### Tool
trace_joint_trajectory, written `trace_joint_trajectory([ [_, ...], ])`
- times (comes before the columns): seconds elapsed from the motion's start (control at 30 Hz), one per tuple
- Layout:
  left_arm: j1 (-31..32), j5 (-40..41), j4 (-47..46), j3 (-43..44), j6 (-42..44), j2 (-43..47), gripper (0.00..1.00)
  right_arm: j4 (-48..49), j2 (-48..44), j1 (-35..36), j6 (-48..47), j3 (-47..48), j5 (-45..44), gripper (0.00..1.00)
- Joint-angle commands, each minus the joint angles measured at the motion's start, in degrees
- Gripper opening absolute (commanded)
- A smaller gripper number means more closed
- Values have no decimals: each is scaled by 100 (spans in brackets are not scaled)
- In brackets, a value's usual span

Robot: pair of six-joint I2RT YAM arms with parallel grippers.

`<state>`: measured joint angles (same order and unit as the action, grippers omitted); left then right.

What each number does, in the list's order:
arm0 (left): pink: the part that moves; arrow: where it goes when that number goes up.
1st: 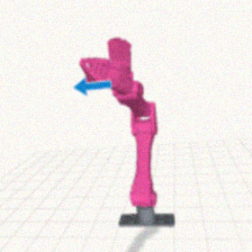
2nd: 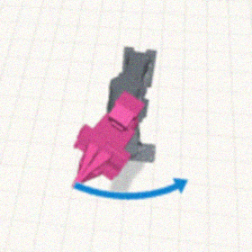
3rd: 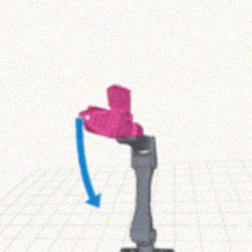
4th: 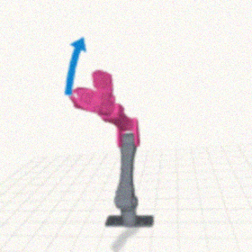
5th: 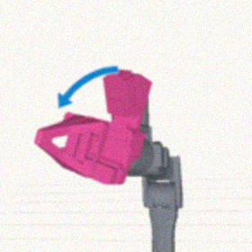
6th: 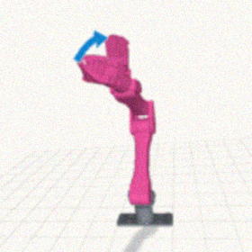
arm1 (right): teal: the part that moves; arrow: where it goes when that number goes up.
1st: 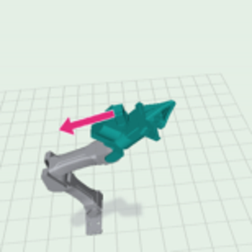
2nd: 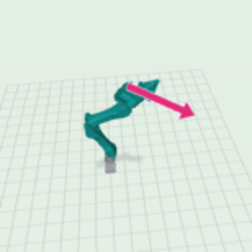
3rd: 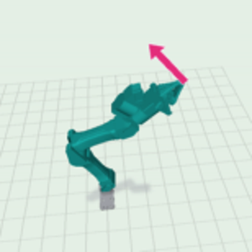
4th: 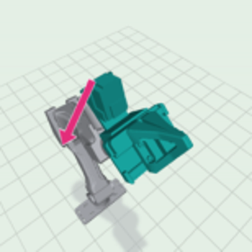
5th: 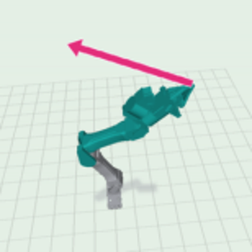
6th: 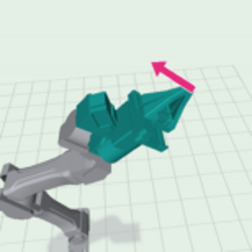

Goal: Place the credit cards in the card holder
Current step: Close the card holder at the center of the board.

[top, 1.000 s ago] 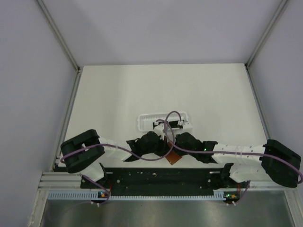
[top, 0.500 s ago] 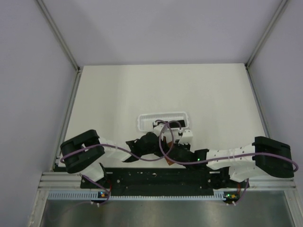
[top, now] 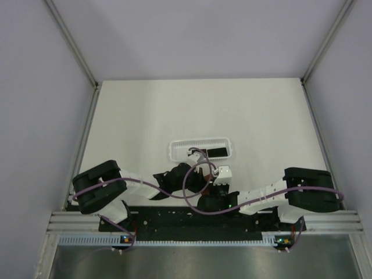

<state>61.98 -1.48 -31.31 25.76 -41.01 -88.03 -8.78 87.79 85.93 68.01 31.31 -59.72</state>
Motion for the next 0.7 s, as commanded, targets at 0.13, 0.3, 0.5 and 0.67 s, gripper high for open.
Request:
trace_joint_trajectory([
  [0.13, 8, 95, 345, -150, -20, 75, 0, -318, 651, 318, 591, -969, 3037, 0],
  [0.3, 8, 278, 477, -273, -117, 347, 0, -300, 1099, 626, 819, -793, 2984, 0],
  [0.5, 16, 367, 538, -598, -267, 839, 0, -291, 1644, 916, 1100, -600, 3010, 0],
  [0.67, 8, 429, 670, -686, -275, 1060, 0, -291, 2014, 1136, 1303, -468, 3046, 0],
])
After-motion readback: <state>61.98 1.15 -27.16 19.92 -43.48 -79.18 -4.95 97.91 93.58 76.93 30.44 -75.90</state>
